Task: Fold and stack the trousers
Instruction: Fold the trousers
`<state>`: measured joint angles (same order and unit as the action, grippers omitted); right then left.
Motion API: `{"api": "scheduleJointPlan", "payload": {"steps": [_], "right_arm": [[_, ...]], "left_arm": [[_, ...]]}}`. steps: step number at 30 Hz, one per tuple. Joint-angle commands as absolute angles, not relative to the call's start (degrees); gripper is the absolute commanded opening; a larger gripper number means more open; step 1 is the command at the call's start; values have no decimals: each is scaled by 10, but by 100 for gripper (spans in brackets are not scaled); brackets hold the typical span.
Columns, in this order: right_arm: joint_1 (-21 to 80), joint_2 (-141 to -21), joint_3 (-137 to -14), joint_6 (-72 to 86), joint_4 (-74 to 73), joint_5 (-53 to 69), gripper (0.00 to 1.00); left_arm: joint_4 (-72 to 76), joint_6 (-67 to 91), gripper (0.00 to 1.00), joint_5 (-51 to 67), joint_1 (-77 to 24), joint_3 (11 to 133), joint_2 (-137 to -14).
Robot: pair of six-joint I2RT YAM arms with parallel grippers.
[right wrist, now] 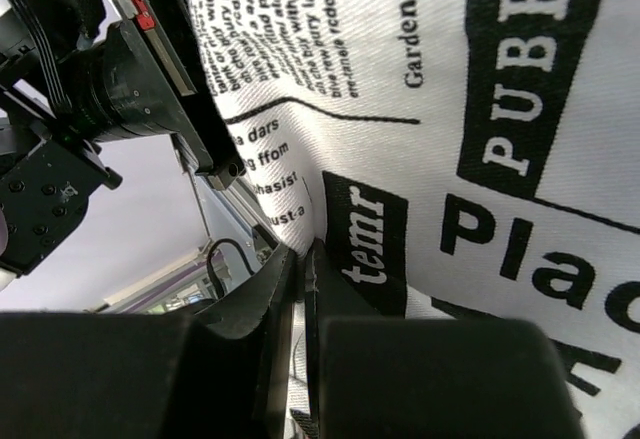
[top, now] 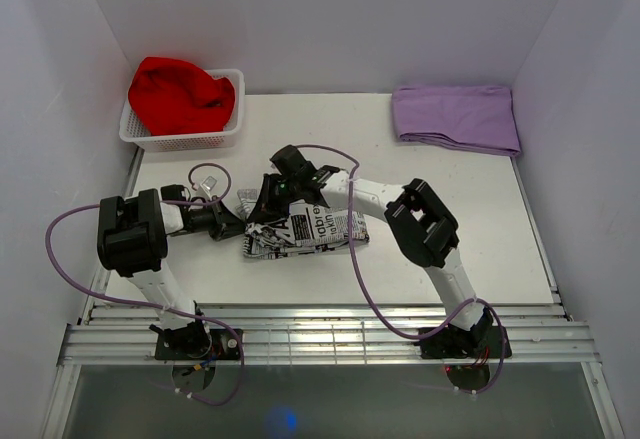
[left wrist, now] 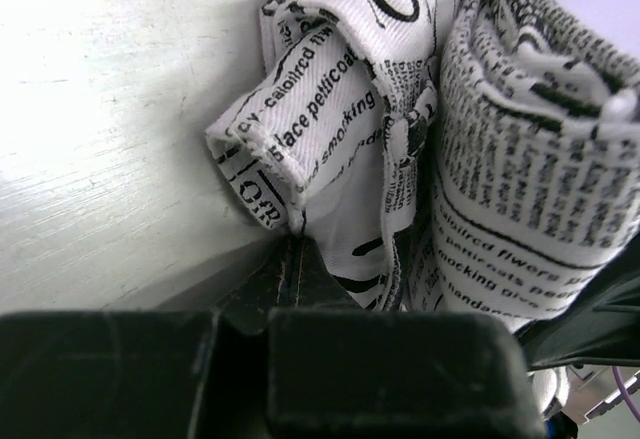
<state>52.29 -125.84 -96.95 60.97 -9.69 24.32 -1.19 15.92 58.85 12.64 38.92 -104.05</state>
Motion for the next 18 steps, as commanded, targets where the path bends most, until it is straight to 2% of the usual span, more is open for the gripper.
{"api": "scheduleJointPlan", "payload": {"steps": [1,9,18], "right_arm": [[537,-1259,-966,651,-80,267,8],[536,-1276,-1048,636,-120,245,8],[541,-1291,-986,650,-80,247,8]], "left_arm": [[21,159,0,536,122,379,-1039],[37,179,0,532,122,373,-1036],[50,186,1,530,123,366,-1035]]}}
